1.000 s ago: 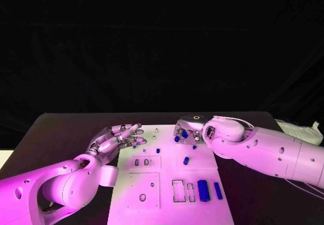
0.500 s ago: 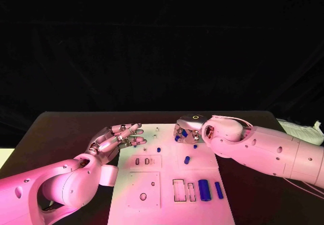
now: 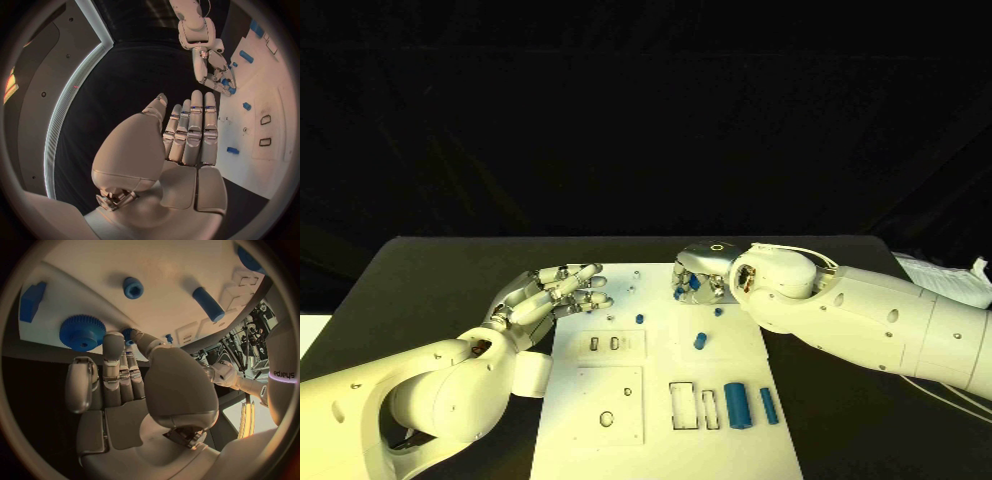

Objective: Assemble the parts on the task board

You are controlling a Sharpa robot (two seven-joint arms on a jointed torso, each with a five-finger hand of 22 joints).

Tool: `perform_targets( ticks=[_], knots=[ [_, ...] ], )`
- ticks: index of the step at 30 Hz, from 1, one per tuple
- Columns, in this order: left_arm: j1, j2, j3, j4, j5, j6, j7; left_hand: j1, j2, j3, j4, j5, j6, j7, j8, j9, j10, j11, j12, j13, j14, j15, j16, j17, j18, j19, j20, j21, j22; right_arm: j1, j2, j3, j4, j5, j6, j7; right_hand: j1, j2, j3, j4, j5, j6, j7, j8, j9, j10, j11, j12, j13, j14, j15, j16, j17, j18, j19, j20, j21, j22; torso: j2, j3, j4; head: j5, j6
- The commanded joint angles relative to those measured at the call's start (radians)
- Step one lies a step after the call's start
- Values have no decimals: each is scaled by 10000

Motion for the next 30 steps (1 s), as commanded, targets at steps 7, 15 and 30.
perform_targets(
  ticks=[7, 15, 30],
  knots=[
    [14, 2, 8, -36, 14, 96, -71, 59, 110, 45, -89, -24, -34, 82, -104, -15, -28, 27, -95, 6, 66, 11, 11, 44, 127, 112, -2, -15, -34, -27, -1, -25, 21, 25, -1035, 191, 71, 73, 108, 28, -41, 99, 37, 15, 61, 100, 12, -1, -3, 59, -93, -38, -146, -133, 107, -16, 96, 108, 17, -10, 17, 56, 57],
    [17, 12, 8, -104, 18, 131, -99, 174, 173, 151, -182, -19, -54, 96, -143, -11, -53, 38, -157, 6, 13, 19, -35, 73, 122, 99, -3, -48, -63, 88, 209, -8, -127, 88, -2139, 49, 128, 82, 298, 109, -318, 122, 85, -55, 105, 98, 38, -32, -22, -56, -76, -124, -294, -126, 34, 18, 104, 98, 37, -25, 110, 20, 71],
    [67, -21, 11, 52, 19, 193, -57, 193, 180, 177, -204, -18, -57, 100, -153, -10, -57, 42, -172, 6, -9, 25, -53, 79, 120, 90, -1, -60, -72, 242, 883, -6, -625, 38, -2428, -13, 140, 37, 321, 109, -377, 129, 89, -66, 115, 102, 41, -28, -21, -58, -75, -88, -264, -129, 36, 23, 120, 123, 151, -35, 170, 31, 93]
  ],
)
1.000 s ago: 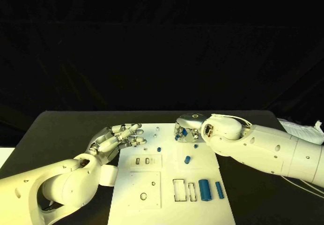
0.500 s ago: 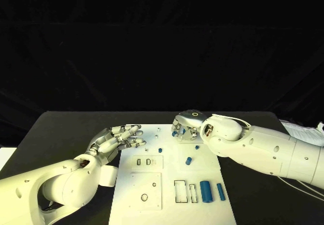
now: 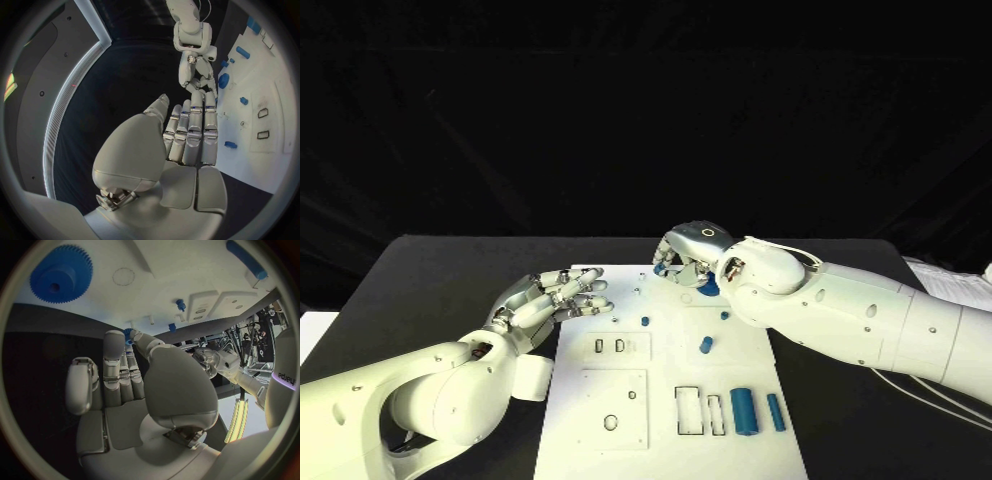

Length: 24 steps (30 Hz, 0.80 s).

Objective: Assemble the parts on the task board

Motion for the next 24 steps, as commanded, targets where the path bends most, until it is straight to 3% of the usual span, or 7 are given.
perform_targets(
  ticks=[1, 8, 14, 24],
  knots=[
    [34, 6, 10, 59, 14, 192, 64, 61, 47, 22, -51, -18, -19, 63, -37, -10, -57, 42, -47, 6, -9, 25, -53, 14, 121, 18, -1, -60, -8, 9, 147, 1, -129, -66, -156, -13, 73, -26, 48, 8, -46, 63, 11, 20, -1, 32, 41, -29, -4, -59, -1, 8, 12, -131, -35, 24, 49, 12, 31, -12, 34, -28, -28],
    [60, 7, 13, 78, 14, 202, 71, 60, 47, 26, -53, -19, -19, 65, -38, -10, -56, 44, -50, 7, -14, 27, -58, 16, 120, 15, 0, -63, -11, 1, 385, -5, -343, -68, -31, 55, 11, -85, 47, 71, -152, 56, 21, -4, 9, 24, 53, -31, -5, -61, 9, 31, 15, -130, -45, 33, 58, 19, 61, -14, 79, 3, -33],
    [77, 6, 14, 87, 14, 203, 75, 60, 47, 26, -53, -19, -19, 65, -38, -10, -56, 44, -50, 7, -14, 27, -58, 16, 120, 15, 0, -63, -11, -4, 602, -11, -645, -56, 108, 95, -20, -108, 36, 98, -174, 51, 24, -13, 11, 18, 58, -32, -5, -61, 13, 44, 25, -132, -45, 37, 63, 27, 66, -31, 76, 9, -42],
    [100, 33, 15, 83, 14, 218, 80, 50, 21, 25, -64, -27, -34, 76, -54, -11, -59, 52, -62, 7, -27, 34, -72, 23, 118, 7, 4, -75, -20, -31, 926, -41, -1074, -11, 431, 183, -121, -209, -18, 189, -174, 31, 23, -37, 18, -5, 64, -35, -6, -80, 25, 4, -52, -125, -72, 46, 58, 6, 85, -24, 79, -3, -49]
  ],
)
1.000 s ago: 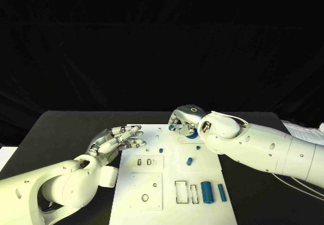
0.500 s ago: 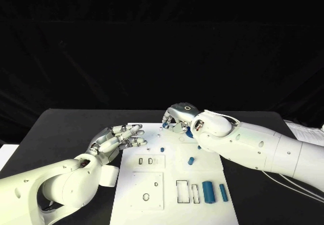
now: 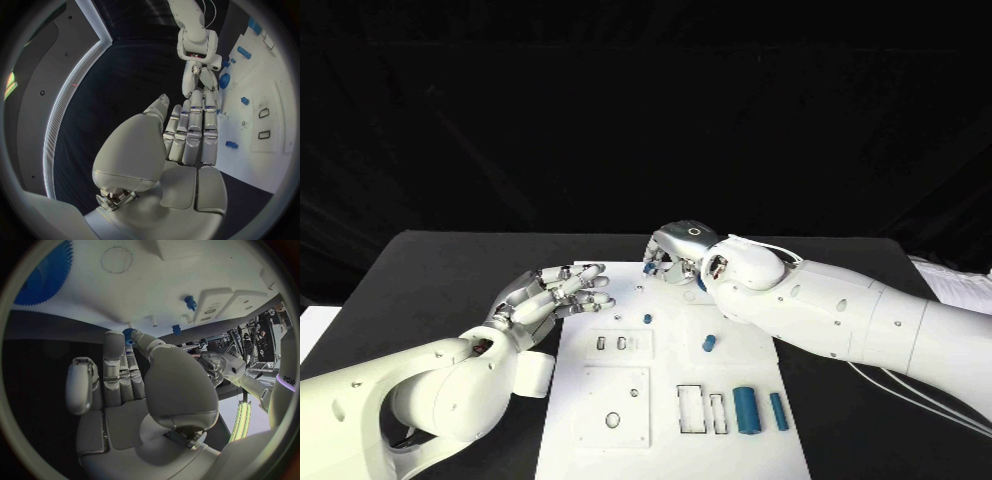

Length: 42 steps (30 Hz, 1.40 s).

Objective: Assemble the parts on the task board

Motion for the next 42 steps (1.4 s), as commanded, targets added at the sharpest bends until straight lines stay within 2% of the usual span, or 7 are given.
perform_targets(
  ticks=[1, 15, 19, 22, 28, 36, 42],
  knots=[
    [22, 22, 10, 28, 12, 212, 76, 50, 21, -2, -38, -27, -13, 55, -54, -12, -24, 17, -62, 7, -27, 34, -61, 16, 120, 8, 4, -35, -14, -13, 82, -8, -84, -46, 359, 101, -13, -103, 3, 71, -20, 49, 10, 20, 9, -6, 64, -35, -8, -83, 25, -9, -52, -125, -35, 6, 57, -15, 12, 1, 7, -2, -21],
    [41, 36, 10, 55, 12, 232, 66, 50, 21, -2, -38, -27, -13, 55, -54, -12, -24, 17, -62, 7, -27, 34, -61, 16, 120, 8, 4, -35, -14, -62, 384, -45, -377, -177, 586, 58, -14, -131, -3, 75, 1, 38, 13, 12, 9, -20, 66, -38, -9, -95, 25, -26, -75, -122, -47, 9, 50, -29, 27, -3, 2, 25, -34],
    [48, 36, 11, 54, 12, 228, 56, 50, 21, -2, -38, -27, -13, 55, -54, -12, -24, 17, -62, 7, -27, 34, -61, 16, 120, 8, 4, -35, -14, -76, 458, -55, -452, -179, 543, -29, -170, -377, -155, 189, -65, -340, 165, -49, -71, -397, 193, -57, -34, -196, 130, -260, -366, -53, -272, 56, -140, -395, 24, -11, 9, 12, -17],
    [52, 34, 11, 55, 12, 224, 50, 50, 21, -2, -38, -27, -13, 55, -54, -12, -24, 17, -62, 7, -27, 34, -61, 16, 120, 8, 4, -35, -14, -79, 474, -62, -490, -175, 335, -140, -412, -737, -762, 358, -231, -1283, 447, -27, -302, -1231, 462, -61, -46, -424, 339, -681, -784, 156, -904, 188, -750, -1507, 28, -12, 7, 19, -11],
    [56, 24, 11, 48, 12, 227, 38, 50, 21, -2, -38, -27, -13, 55, -54, -12, -24, 17, -62, 7, -27, 34, -61, 16, 120, 8, 4, -35, -14, -81, 343, -67, -360, -163, -36, -322, 413, -442, -3099, 1077, -166, -2244, 613, -22, -323, -2021, 618, 29, -8, -511, 495, -1087, -1102, 385, -1461, 392, -1559, -2704, 24, -1, -14, 18, 12],
    [57, -29, 11, 14, -2, 234, 16, 54, -9, 8, -68, -28, -50, 72, -86, -16, -28, 27, -78, 8, -36, 40, -78, 31, 121, 4, 9, -48, -27, -78, -620, 100, 675, 481, -37, -479, 860, -107, -2923, 1157, 564, -1592, 514, 173, -238, -845, 420, 522, 169, -113, 348, -819, -1000, 86, -564, 253, -679, -1164, 27, 15, -56, 14, 86],
    [59, -70, 10, 6, -19, 243, 9, 54, -9, 8, -68, -28, -50, 72, -86, -16, -28, 27, -78, 8, -36, 40, -78, 31, 121, 4, 9, -48, -27, 60, -1803, 295, 1604, 1517, 699, -906, 778, -204, -2803, 1350, 526, -1265, 244, 187, -243, 596, 47, 1059, 498, 157, 49, 356, 254, -164, 98, 81, 99, 164, -26, -8, -147, 17, 122]
  ],
)
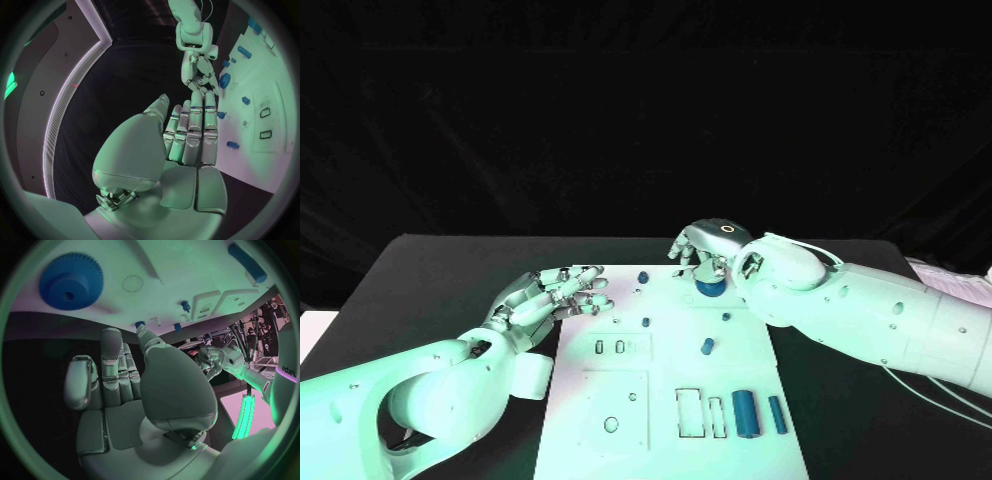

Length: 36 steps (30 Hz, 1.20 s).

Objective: Assemble the parts on the task board

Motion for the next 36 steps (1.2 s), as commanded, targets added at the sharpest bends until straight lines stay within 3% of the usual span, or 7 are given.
perform_targets(
  ticks=[1, 5, 8, 13, 18, 26, 36],
  knots=[
    [15, 6, 8, 4, -21, 220, 31, 55, -9, 7, -67, -28, -34, 57, -33, -16, -26, 25, -34, 8, -36, 40, -50, 9, 121, 4, 8, -49, -7, 80, -463, 43, 330, 1099, 752, -610, -32, -138, 1, 77, -119, 82, -142, 8, -10, 962, -264, 427, 282, 222, -239, 758, 852, -293, 359, -103, 405, 721, -52, -21, -83, -23, 30],
    [15, 20, 8, -18, -22, 231, 35, 63, -16, 13, -81, -28, -45, 60, -42, -17, -26, 28, -37, 9, -37, 40, -54, 14, 122, 5, 9, -52, -10, 137, -1005, 72, 510, 1603, 1310, -990, -137, -410, -235, 248, -64, -111, -316, -131, -58, 1851, -500, 1302, 1287, 488, -483, 2911, 3363, -502, 850, -374, 998, 1764, -61, -27, -109, -43, 35],
    [16, 33, 7, -36, -22, 236, 35, 63, -16, 13, -81, -28, -45, 60, -42, -17, -26, 28, -37, 9, -37, 40, -54, 14, 122, 5, 9, -52, -10, 149, -1250, 80, 577, 1810, 1587, -1146, -169, -563, -575, 365, 33, -411, -299, -154, -74, 1925, -493, 2015, 2190, 487, -444, 3775, 4443, -544, 930, -360, 1128, 2002, -57, -22, -108, -28, 22],
    [16, 36, 7, -65, -14, 238, 35, 63, -16, 13, -81, -28, -45, 60, -42, -17, -26, 28, -37, 9, -37, 40, -54, 14, 122, 5, 9, -52, -10, 144, -1410, 85, 606, 1870, 1800, -1332, 162, -458, -1304, 904, 159, -643, -265, -61, -28, 1060, -397, 5366, 6397, 395, -278, 4751, 5695, -570, 957, -270, 1259, 2212, -49, -19, -119, -15, 17],
    [15, 45, 7, -80, 4, 246, 36, 63, -16, 13, -81, -28, -45, 60, -42, -17, -26, 28, -37, 9, -37, 40, -54, 14, 122, 5, 9, -52, -10, 114, -1359, 85, 542, 1816, 1957, -1491, 212, -539, -1511, 1182, 382, -755, -174, -105, -44, 1136, -350, 6827, 8110, 467, -299, 5194, 6313, -612, 1053, -207, 1355, 2415, -49, -28, -58, -95, -21],
    [15, 52, 6, -104, 10, 242, 32, 63, -16, 13, -81, -28, -45, 60, -42, -17, -26, 28, -37, 9, -37, 40, -54, 14, 122, 5, 9, -52, -10, 3, -1225, 81, 389, 1954, 2042, -1485, 203, -470, -1545, 1199, 498, -716, -156, -75, -33, 1302, -324, 8164, 9600, 501, -272, 5470, 6711, -644, 1128, -176, 1428, 2574, -50, -37, -67, -76, -35],
    [14, 61, 6, -115, 11, 250, 25, 63, -16, 13, -81, -28, -45, 60, -42, -17, -26, 28, -37, 9, -37, 40, -54, 14, 122, 5, 9, -52, -10, -62, -1103, 78, 216, 1998, 2032, -1377, 301, -278, -1429, 1120, 585, -451, -212, 67, 9, 1318, -368, 8537, 10096, 499, -300, 5528, 6807, -649, 1138, -188, 1445, 2609, -51, -41, -56, -71, -82]
  ],
)
